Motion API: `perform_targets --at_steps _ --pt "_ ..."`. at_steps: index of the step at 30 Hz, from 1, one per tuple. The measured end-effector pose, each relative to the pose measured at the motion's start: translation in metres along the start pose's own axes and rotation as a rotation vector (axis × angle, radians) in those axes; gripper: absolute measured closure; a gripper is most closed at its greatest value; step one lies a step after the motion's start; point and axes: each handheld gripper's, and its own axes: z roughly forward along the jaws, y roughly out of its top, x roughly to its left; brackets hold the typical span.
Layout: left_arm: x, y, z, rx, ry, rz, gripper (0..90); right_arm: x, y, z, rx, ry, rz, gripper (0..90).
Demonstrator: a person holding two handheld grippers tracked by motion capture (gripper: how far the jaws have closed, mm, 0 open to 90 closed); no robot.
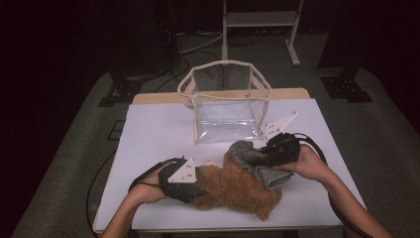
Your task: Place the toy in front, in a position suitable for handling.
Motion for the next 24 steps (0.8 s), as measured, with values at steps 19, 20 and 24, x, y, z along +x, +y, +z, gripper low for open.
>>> perform_targets --at_steps 19,20,24 --pt "0.008 0.016 0.006 -0.040 0.001 -0.039 39.6 0.027 0.070 0.038 0.026 0.057 -0.149 75.6" --pt "0.007 0.015 0.007 -0.036 -0.001 -0.037 39.6 0.027 0.072 0.046 0.039 0.066 -0.147 75.6" --pt "0.005 0.007 0.006 -0.035 -0.007 -0.052 40.0 0.027 0.073 0.060 0.091 0.057 -0.160 75.6"
